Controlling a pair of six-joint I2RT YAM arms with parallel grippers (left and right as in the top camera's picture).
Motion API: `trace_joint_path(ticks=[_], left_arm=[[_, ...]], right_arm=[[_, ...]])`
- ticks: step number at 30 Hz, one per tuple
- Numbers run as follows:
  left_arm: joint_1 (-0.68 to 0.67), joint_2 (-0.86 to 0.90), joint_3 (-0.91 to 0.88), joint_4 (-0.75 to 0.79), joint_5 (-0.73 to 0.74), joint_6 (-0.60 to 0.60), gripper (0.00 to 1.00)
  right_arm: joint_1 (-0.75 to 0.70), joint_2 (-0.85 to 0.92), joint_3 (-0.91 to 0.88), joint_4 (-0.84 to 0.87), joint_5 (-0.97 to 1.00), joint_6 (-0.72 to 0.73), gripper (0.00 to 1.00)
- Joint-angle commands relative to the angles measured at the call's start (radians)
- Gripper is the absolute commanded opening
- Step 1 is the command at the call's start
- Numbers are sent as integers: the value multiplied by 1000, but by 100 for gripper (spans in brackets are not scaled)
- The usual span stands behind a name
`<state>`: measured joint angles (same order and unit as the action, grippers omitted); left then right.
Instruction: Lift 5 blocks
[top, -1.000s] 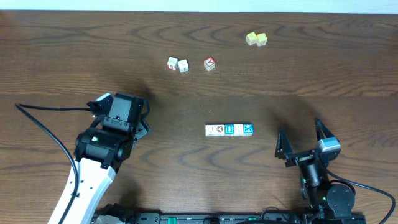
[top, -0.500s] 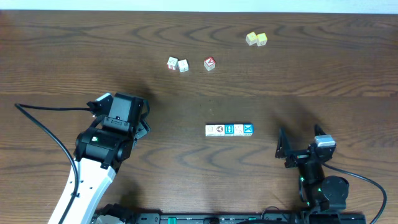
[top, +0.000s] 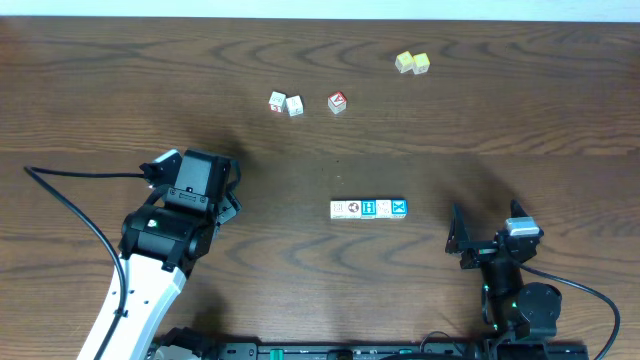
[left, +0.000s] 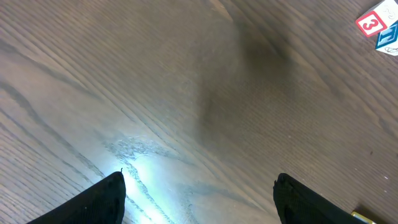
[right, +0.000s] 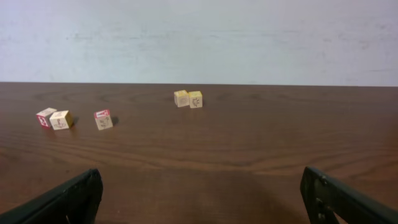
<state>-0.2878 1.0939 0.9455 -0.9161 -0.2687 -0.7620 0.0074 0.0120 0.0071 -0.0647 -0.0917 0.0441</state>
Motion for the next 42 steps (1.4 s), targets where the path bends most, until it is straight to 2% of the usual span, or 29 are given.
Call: trace_joint_path(ticks=[1,25,36,38,42], left_arm=[[5,5,21,-3,-20,5,77],[5,5,21,-3,-21,5,77],[19,-4,21,-72,-21,11,77],[46,-29,20,-74,-1,51,77],[109,-112,18,-65,17,204,77]], right_arm=[[-23,-7,-2,-6,16,-16,99],[-23,-7,-2,-6,16,-16,99],[-23,-7,-2,-6,16,-16,99],[-23,-7,-2,-6,16,-16,99],[-23,-7,-2,-6,16,-16,99]])
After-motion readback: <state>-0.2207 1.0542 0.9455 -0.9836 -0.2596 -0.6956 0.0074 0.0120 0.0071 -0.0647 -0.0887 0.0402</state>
